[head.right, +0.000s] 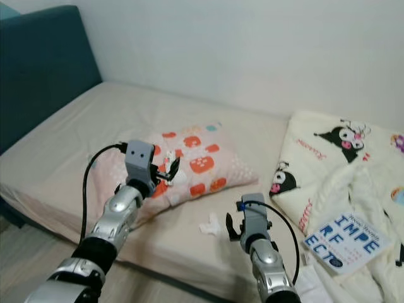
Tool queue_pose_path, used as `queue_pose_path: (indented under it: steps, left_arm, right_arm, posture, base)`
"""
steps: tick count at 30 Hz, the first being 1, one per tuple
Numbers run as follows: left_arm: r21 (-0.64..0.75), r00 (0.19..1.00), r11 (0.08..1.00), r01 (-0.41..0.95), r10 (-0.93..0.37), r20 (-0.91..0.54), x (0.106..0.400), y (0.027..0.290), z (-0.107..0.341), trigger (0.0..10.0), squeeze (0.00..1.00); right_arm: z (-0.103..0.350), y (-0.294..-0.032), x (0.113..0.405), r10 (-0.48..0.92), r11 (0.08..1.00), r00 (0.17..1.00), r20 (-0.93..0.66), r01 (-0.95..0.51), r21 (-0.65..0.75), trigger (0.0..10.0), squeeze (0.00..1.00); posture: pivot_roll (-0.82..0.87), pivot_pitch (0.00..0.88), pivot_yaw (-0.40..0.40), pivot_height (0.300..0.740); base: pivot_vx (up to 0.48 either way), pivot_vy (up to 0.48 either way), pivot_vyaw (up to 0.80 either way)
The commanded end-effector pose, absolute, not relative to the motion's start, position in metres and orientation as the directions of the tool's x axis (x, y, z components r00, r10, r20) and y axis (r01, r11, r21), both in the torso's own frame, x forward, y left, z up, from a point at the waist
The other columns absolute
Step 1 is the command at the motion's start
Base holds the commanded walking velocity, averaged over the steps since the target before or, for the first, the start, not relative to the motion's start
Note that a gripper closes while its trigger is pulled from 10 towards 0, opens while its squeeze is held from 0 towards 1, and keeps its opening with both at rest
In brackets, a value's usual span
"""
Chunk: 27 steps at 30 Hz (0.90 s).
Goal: Clean up the room
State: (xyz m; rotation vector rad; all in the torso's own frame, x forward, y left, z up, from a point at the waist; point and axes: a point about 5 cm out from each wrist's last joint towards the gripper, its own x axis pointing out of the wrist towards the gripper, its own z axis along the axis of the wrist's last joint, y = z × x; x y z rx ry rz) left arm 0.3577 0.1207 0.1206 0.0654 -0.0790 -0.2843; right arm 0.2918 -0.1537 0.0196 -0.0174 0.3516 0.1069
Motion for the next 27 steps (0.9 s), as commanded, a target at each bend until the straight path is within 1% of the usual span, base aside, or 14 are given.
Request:
queue_pose_path:
  steps: [1,5,7,10,11,12,13,14,16,17,18,20,25,27]
  left_arm:
    - [0.062,0.963,0.962,0.267,-0.269,0.032,0.358,0.123,0.115,10.0,0.00]
    - [0.067,0.971,0.969,0.237,-0.239,0.019,0.361,0.129,0.115,10.0,0.00]
    - [0.022,0.978,0.977,0.210,-0.210,0.002,0.364,0.133,0.115,10.0,0.00]
    - [0.017,0.979,0.979,0.205,-0.205,-0.006,0.365,0.133,0.115,10.0,0.00]
    - [-0.006,0.981,0.981,0.195,-0.195,-0.012,0.365,0.133,0.115,10.0,0.00]
    - [-0.113,0.988,0.982,0.150,-0.154,-0.023,0.368,0.136,0.116,10.0,0.00]
    - [-0.113,0.988,0.982,0.150,-0.154,-0.023,0.368,0.136,0.116,10.0,0.00]
    - [-0.217,0.994,0.972,0.094,-0.103,-0.030,0.371,0.140,0.119,10.0,0.00]
    - [-0.217,0.994,0.972,0.094,-0.103,-0.030,0.371,0.140,0.119,10.0,0.00]
    - [-0.291,0.997,0.956,0.047,-0.061,-0.040,0.373,0.145,0.120,10.0,0.00]
    - [-0.311,0.999,0.950,0.018,-0.032,-0.041,0.375,0.148,0.123,10.0,0.00]
    - [-0.312,0.999,0.950,-0.001,-0.010,-0.036,0.377,0.150,0.127,10.0,0.00]
    - [-0.233,0.999,0.972,-0.035,0.031,-0.022,0.385,0.147,0.142,10.0,0.00]
    - [-0.233,0.999,0.972,-0.035,0.031,-0.022,0.385,0.147,0.142,10.0,0.00]
  right_arm:
    - [0.014,-0.156,0.287,0.088,0.996,0.924,-0.371,-0.084,0.029,10.0,0.00]
    - [0.013,-0.157,0.285,0.081,0.997,0.924,-0.373,-0.070,0.042,10.0,0.00]
    - [0.013,-0.157,0.285,0.077,0.997,0.926,-0.370,-0.064,0.049,10.0,0.00]
    - [0.015,-0.157,0.285,0.078,0.996,0.928,-0.364,-0.060,0.060,10.0,0.00]
    - [0.015,-0.157,0.285,0.079,0.996,0.929,-0.361,-0.059,0.066,10.0,0.00]
    - [0.016,-0.156,0.285,0.082,0.996,0.931,-0.357,-0.060,0.072,10.0,0.00]
    - [0.016,-0.156,0.285,0.082,0.996,0.931,-0.357,-0.060,0.072,10.0,0.00]
    - [0.016,-0.155,0.284,0.088,0.995,0.930,-0.357,-0.065,0.076,10.0,0.00]
    - [0.016,-0.155,0.284,0.088,0.995,0.930,-0.357,-0.065,0.076,10.0,0.00]
    - [0.016,-0.154,0.283,0.094,0.994,0.929,-0.358,-0.070,0.080,10.0,0.00]
    - [0.015,-0.153,0.282,0.099,0.994,0.928,-0.358,-0.074,0.083,10.0,0.00]
    - [0.015,-0.151,0.280,0.105,0.993,0.928,-0.358,-0.079,0.087,10.0,0.00]
    - [0.014,-0.143,0.275,0.139,0.990,0.929,-0.343,-0.116,0.086,10.0,0.00]
    - [0.014,-0.143,0.275,0.139,0.990,0.929,-0.343,-0.116,0.086,10.0,0.00]
  posture:
    - [-0.15,0.098,-0.024,0.620]
    - [-0.15,0.102,-0.020,0.610]
    - [-0.15,0.105,-0.016,0.600]
    - [-0.15,0.110,-0.013,0.590]
    - [-0.15,0.115,-0.012,0.585]
    - [-0.15,0.121,-0.010,0.575]
    - [-0.15,0.121,-0.010,0.575]
    - [-0.15,0.126,-0.008,0.570]
    - [-0.15,0.126,-0.008,0.570]
    - [-0.15,0.130,-0.005,0.565]
    - [-0.15,0.133,-0.003,0.560]
    - [-0.15,0.140,0.002,0.555]
    - [-0.17,0.149,0.019,0.535]
    - [-0.17,0.149,0.019,0.535]
  base:
    - [0.000,0.000,0.00]
    - [0.000,0.000,0.00]
    - [0.000,0.000,0.00]
    - [0.000,0.000,0.00]
    - [0.000,0.000,0.00]
    - [0.000,0.000,0.00]
    - [0.000,0.000,0.00]
    - [0.000,0.000,0.00]
    - [0.000,0.000,0.00]
    - [0.000,0.000,0.00]
    - [0.000,0.000,0.00]
    - [0.000,0.000,0.00]
    - [0.000,0.000,0.00]
    - [0.000,0.000,0.00]
